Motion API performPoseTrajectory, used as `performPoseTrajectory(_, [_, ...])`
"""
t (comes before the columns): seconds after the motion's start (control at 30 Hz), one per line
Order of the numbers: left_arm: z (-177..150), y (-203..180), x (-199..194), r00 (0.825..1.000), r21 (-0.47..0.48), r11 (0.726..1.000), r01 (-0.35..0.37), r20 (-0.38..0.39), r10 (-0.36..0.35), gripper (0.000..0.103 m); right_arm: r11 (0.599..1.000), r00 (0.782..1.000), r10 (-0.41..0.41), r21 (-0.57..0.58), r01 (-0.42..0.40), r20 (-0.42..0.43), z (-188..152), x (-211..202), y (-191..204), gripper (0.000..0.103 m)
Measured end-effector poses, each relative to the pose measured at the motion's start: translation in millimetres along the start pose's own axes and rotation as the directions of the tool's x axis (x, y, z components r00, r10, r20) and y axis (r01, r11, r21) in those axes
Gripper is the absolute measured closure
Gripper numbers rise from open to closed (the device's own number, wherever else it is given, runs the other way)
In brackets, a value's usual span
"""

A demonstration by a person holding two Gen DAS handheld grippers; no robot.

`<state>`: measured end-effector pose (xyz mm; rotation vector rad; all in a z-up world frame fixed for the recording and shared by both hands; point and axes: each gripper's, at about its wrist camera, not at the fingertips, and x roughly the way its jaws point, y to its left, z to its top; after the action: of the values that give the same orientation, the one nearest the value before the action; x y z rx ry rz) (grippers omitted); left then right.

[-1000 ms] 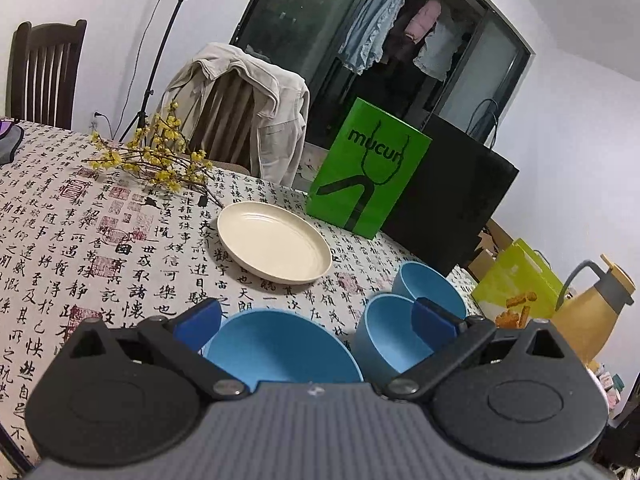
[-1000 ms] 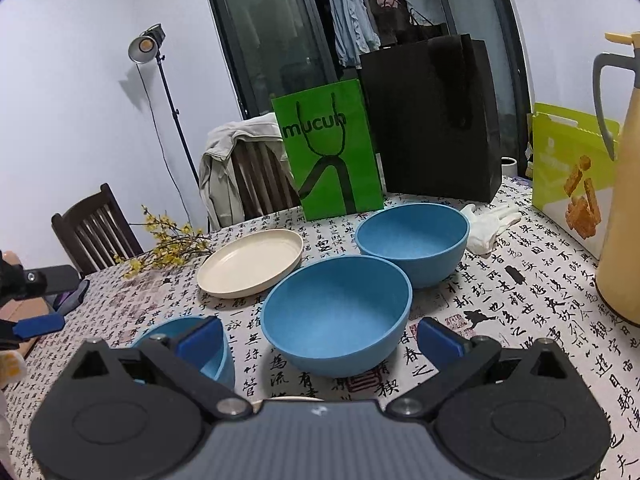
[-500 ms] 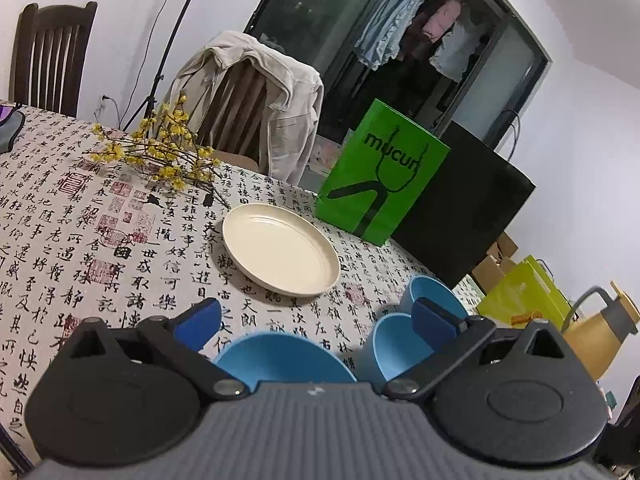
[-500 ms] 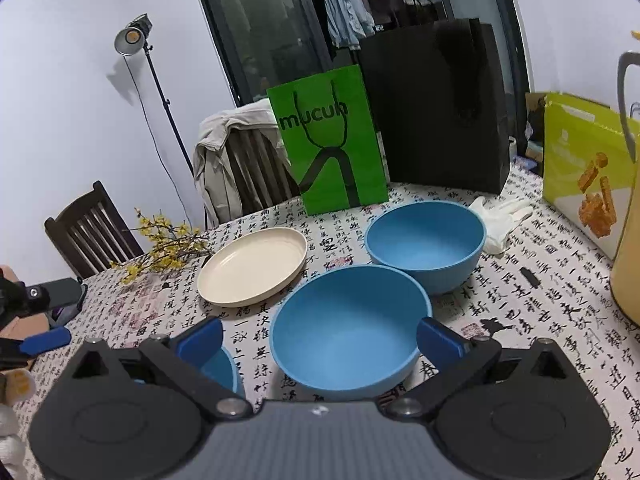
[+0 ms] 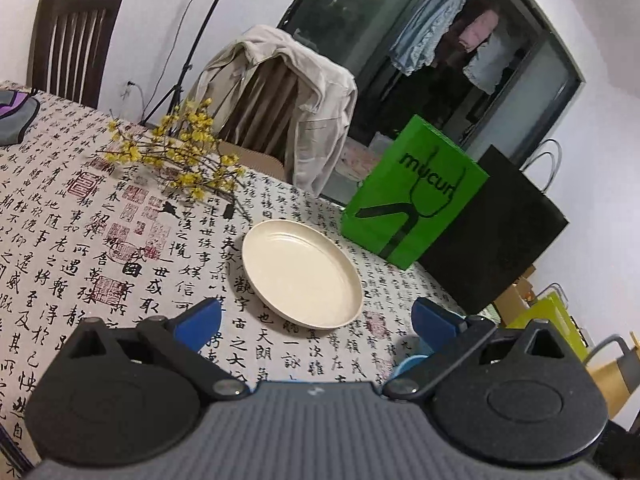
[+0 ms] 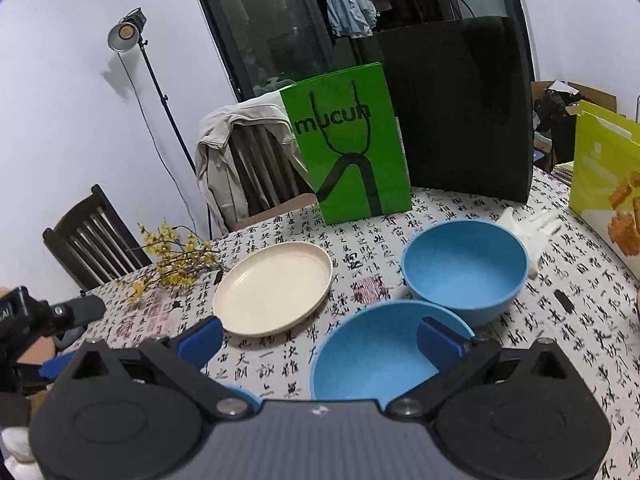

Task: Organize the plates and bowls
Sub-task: 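Move both grippers toward the cream plate beside the yellow flowers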

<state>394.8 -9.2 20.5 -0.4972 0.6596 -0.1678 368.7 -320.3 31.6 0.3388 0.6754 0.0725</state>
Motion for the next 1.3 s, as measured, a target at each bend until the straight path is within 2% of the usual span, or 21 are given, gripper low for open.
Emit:
performPoseTrajectory(0.47, [36, 13, 52, 0.997, -0.055, 0.996, -0.073, -0.038, 0.071, 0.000, 0.999, 0.998, -0.037, 0.005, 0.037, -0.044, 26, 60, 9, 0.000])
performPoseTrajectory(0.93, [72, 23, 120, 0.985, -0.106, 0.983, -0.149, -0.099, 0.139, 0.000, 0.998, 0.995, -0.070, -0.001, 0.071, -0.064, 43, 119, 16, 0.000])
performPoseTrajectory(1.07, [76, 41, 147, 0.983, -0.125, 0.982, -0.141, -0.137, 0.124, 0.000, 0.998, 0.996, -0.058, 0.010, 0.059, -0.065, 44, 132, 16, 0.000])
performPoseTrajectory(1.23, [72, 64, 169, 0.977, -0.132, 0.978, -0.161, -0.163, 0.138, 0.000, 0.998, 0.996, -0.065, -0.004, 0.065, -0.053, 45, 142, 19, 0.000])
performPoseTrajectory(1.3, [74, 69, 171, 0.981, -0.134, 0.983, -0.123, -0.168, 0.099, 0.000, 0.998, 0.997, -0.062, -0.006, 0.062, -0.051, 45, 145, 20, 0.000])
